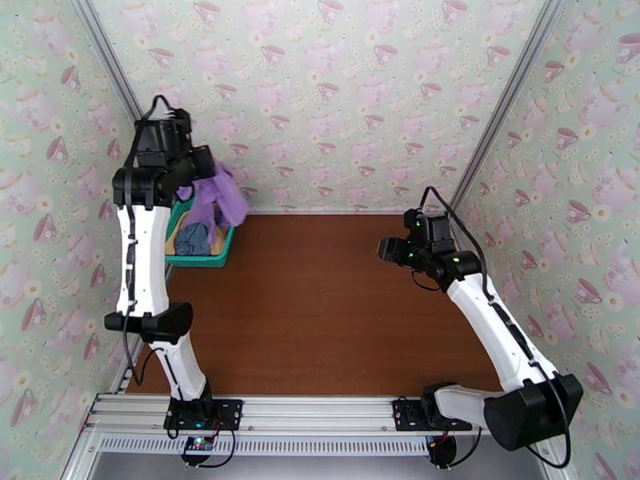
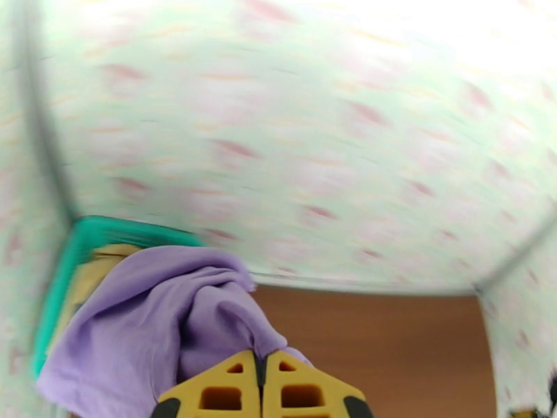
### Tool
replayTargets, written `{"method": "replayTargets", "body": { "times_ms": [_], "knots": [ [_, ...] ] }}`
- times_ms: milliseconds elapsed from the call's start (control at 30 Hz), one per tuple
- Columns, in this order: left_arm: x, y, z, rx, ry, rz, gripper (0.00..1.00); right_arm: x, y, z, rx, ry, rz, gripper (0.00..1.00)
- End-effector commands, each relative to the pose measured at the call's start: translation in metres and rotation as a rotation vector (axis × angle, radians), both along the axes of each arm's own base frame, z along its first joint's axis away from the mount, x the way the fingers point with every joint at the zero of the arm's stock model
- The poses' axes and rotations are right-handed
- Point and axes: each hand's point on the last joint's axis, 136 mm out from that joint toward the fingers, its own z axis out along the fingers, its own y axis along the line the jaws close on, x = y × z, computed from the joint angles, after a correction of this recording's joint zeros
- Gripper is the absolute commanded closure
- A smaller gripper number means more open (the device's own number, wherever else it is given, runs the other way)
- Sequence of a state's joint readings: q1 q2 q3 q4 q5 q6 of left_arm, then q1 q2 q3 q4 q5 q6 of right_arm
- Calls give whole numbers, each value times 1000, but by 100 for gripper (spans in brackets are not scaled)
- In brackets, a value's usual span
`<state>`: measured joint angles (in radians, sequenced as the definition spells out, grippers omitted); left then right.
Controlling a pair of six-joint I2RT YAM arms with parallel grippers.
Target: Fold and stack the mixed laundry pile
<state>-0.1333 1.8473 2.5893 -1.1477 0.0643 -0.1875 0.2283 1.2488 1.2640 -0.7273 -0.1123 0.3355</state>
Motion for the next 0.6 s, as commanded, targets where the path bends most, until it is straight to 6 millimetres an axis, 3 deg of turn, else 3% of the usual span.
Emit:
{"method": "replayTargets", "body": {
  "times_ms": [0, 133, 367, 433, 500, 567],
  "knots": [
    [-45, -51, -7, -33, 54, -137, 100, -11, 6, -4, -2, 3, 64, 34],
    [-85, -112, -66, -69, 170, -238, 100, -17, 8, -15, -20, 20, 102, 33],
    [-153, -209, -248, -218, 509, -367, 100, -23, 12, -40, -30, 85, 142, 32],
    [-172, -238, -288, -204, 586, -408, 100, -24, 12, -43, -27, 96, 142, 32],
    [-190, -268, -317, -184, 648, -464, 100, -25, 11, -46, -31, 106, 136, 31],
    [-209, -298, -333, -165, 679, -535, 100, -25, 10, -45, -35, 112, 135, 30]
  ]
}}
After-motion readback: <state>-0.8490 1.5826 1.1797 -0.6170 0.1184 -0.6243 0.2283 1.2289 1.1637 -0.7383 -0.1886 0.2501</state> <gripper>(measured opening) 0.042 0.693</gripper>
